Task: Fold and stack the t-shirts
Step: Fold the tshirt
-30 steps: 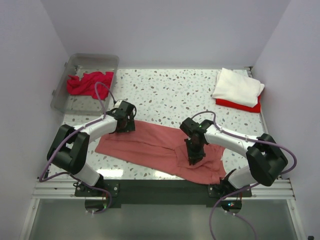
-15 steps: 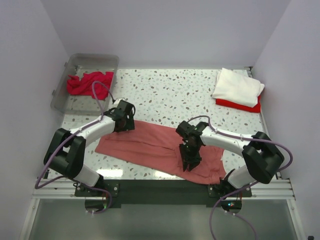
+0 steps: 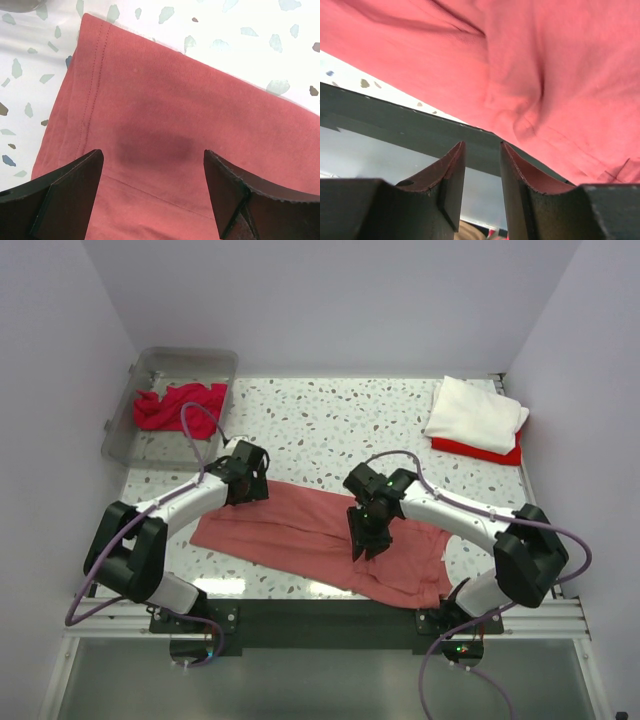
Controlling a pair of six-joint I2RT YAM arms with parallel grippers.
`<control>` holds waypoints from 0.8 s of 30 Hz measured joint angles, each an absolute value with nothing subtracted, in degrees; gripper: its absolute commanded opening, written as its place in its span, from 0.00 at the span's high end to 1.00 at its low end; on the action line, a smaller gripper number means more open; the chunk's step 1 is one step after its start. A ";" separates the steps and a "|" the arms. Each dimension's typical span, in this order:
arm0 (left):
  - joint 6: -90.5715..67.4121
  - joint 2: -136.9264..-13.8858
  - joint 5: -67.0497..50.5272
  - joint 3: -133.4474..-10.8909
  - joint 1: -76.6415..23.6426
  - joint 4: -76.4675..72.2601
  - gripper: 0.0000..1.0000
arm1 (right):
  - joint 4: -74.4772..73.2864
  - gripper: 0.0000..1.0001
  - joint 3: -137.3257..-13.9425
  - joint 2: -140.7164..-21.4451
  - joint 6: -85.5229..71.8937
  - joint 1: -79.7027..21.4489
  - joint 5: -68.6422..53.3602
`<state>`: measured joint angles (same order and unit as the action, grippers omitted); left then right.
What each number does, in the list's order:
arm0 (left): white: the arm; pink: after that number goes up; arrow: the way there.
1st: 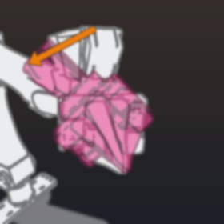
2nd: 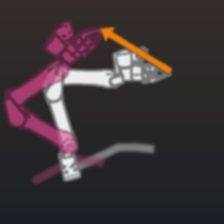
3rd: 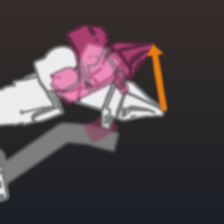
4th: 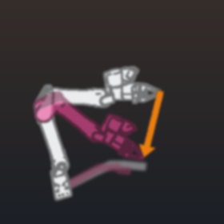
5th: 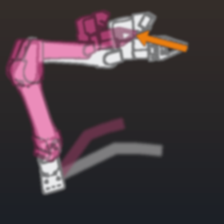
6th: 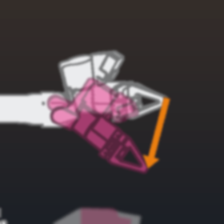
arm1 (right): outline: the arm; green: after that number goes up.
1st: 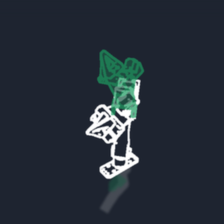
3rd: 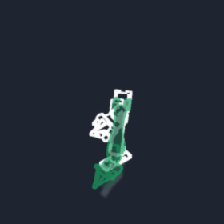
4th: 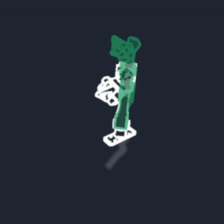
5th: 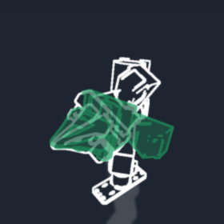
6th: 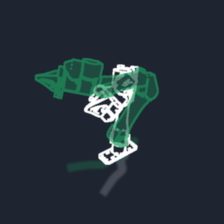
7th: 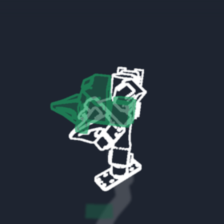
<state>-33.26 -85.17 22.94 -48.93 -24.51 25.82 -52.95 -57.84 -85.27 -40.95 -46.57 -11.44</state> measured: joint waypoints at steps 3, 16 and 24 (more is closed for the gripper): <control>-33.28 -84.95 22.94 -48.84 -24.51 25.87 0.13 | -52.12 0.64 -59.61 -86.28 -40.88 -47.03 -10.39; -33.34 -83.66 22.98 -48.23 -24.51 26.41 0.13 | -50.17 0.72 -60.03 -94.56 -39.86 -49.84 -5.67; -33.36 -83.48 23.22 -47.97 -24.51 27.31 0.13 | -48.25 0.84 -59.70 -97.25 -39.77 -50.19 -5.45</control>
<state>-33.36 -83.48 23.22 -47.97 -24.51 27.31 -48.25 -59.70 -97.25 -39.77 -50.19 -5.45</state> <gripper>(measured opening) 0.869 0.177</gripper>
